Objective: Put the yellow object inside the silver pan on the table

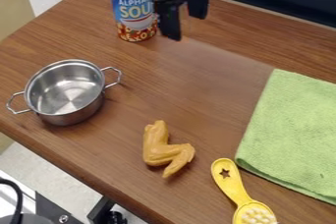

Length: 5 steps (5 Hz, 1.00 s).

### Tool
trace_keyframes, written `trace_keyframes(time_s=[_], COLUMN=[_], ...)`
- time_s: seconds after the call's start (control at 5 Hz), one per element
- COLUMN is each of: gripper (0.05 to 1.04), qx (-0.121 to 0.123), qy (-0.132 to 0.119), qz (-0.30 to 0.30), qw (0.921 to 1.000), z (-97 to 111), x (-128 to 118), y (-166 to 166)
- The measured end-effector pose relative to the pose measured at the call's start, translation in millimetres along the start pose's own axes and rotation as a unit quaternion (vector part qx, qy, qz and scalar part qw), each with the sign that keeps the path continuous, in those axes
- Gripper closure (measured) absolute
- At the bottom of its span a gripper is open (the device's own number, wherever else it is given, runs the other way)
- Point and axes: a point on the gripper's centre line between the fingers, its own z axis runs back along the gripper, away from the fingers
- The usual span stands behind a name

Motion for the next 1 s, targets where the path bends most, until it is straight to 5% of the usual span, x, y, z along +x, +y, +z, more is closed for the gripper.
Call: trace_keyframes(time_s=[0.2,0.6,1.0], gripper=[0.086,0.086,0.086], qx=[0.013,0.01,0.008], qy=[-0.012,-0.003,0.004], qz=[-0.126,-0.313,-0.415], qw=[0.9918,0.9497,0.9097], z=[-1.3,-6.5,-19.4], x=[-5.1,-21.5,-30.5], y=[21.0,63.7,90.7])
